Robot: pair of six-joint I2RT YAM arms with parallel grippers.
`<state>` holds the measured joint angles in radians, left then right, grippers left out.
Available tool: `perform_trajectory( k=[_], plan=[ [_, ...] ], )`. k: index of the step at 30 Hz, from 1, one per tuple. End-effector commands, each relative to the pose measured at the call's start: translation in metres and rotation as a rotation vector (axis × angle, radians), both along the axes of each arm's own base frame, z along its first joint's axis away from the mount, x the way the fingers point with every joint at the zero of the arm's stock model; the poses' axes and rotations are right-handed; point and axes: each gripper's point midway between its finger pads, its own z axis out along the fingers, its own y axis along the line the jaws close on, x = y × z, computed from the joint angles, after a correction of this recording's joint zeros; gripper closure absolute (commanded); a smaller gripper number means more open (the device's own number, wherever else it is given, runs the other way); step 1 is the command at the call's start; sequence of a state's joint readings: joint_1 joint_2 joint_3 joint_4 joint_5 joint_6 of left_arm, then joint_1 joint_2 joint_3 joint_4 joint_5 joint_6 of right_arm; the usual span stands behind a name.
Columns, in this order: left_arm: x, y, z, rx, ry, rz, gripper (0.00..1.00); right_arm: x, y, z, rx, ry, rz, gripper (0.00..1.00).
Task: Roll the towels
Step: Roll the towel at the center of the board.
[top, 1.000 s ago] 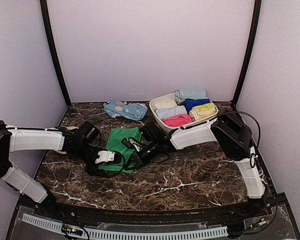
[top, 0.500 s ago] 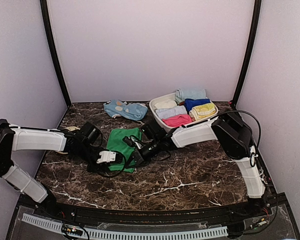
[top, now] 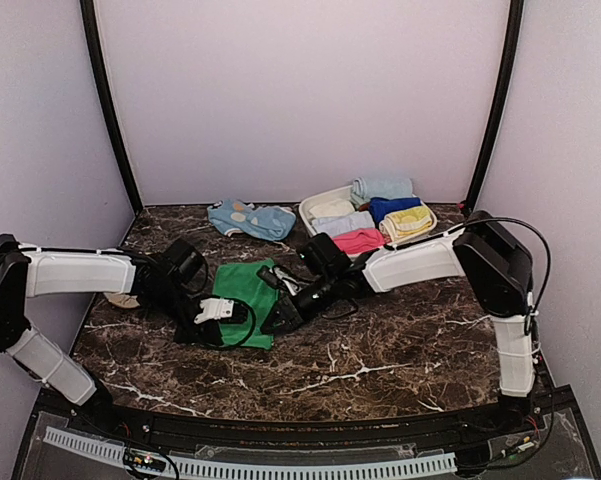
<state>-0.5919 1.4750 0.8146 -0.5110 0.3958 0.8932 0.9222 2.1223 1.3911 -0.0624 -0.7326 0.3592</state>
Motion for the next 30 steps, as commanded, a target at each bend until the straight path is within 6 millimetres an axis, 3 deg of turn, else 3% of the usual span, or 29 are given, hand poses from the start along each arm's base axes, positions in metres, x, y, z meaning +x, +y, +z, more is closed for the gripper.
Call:
perform_trajectory(
  k=[1, 4, 5, 7, 8, 10, 11, 14, 17, 20, 23, 27, 30],
  plan=[
    [-0.040, 0.003, 0.016, -0.036, 0.188, -0.011, 1.00, 0.025, -0.025, 0.032, 0.017, -0.307, -0.070, 0.58],
    [-0.048, 0.004, 0.015, -0.030, 0.253, -0.005, 1.00, 0.036, -0.046, 0.047, 0.002, -0.519, -0.163, 0.50],
    [-0.050, 0.005, 0.013, -0.026, 0.273, -0.005, 1.00, 0.036, -0.053, 0.057, 0.015, -0.616, -0.186, 0.43],
    [-0.048, 0.005, 0.010, -0.017, 0.312, 0.005, 1.00, 0.039, -0.067, 0.076, 0.011, -0.828, -0.245, 0.22],
    [-0.046, 0.006, 0.008, -0.012, 0.331, 0.018, 1.00, 0.041, -0.073, 0.089, 0.020, -0.887, -0.290, 0.03],
    [-0.040, 0.006, 0.007, -0.020, 0.382, 0.044, 1.00, 0.055, -0.088, 0.111, 0.019, -0.938, -0.445, 0.00],
    [-0.035, 0.005, 0.007, -0.030, 0.413, 0.061, 1.00, 0.071, -0.104, 0.119, -0.018, -0.946, -0.586, 0.00],
    [-0.021, 0.006, 0.004, -0.035, 0.496, 0.119, 1.00, 0.067, -0.111, 0.113, 0.022, -0.850, -0.565, 0.00],
    [-0.012, 0.009, -0.002, -0.023, 0.535, 0.160, 1.00, 0.038, -0.096, 0.107, 0.142, -0.868, -0.382, 0.00],
    [-0.006, 0.012, -0.010, -0.005, 0.518, 0.183, 1.00, 0.003, -0.072, 0.089, 0.124, -0.993, -0.186, 0.00],
    [-0.001, 0.015, -0.018, 0.019, 0.497, 0.203, 1.00, -0.017, -0.046, 0.071, 0.128, -0.978, -0.051, 0.04],
    [0.003, 0.016, -0.023, 0.037, 0.483, 0.221, 1.00, -0.028, -0.015, 0.064, 0.187, -0.921, 0.008, 0.17],
    [0.001, 0.014, -0.019, 0.017, 0.486, 0.215, 1.00, -0.029, 0.006, 0.059, 0.236, -0.857, 0.004, 0.20]
  ],
)
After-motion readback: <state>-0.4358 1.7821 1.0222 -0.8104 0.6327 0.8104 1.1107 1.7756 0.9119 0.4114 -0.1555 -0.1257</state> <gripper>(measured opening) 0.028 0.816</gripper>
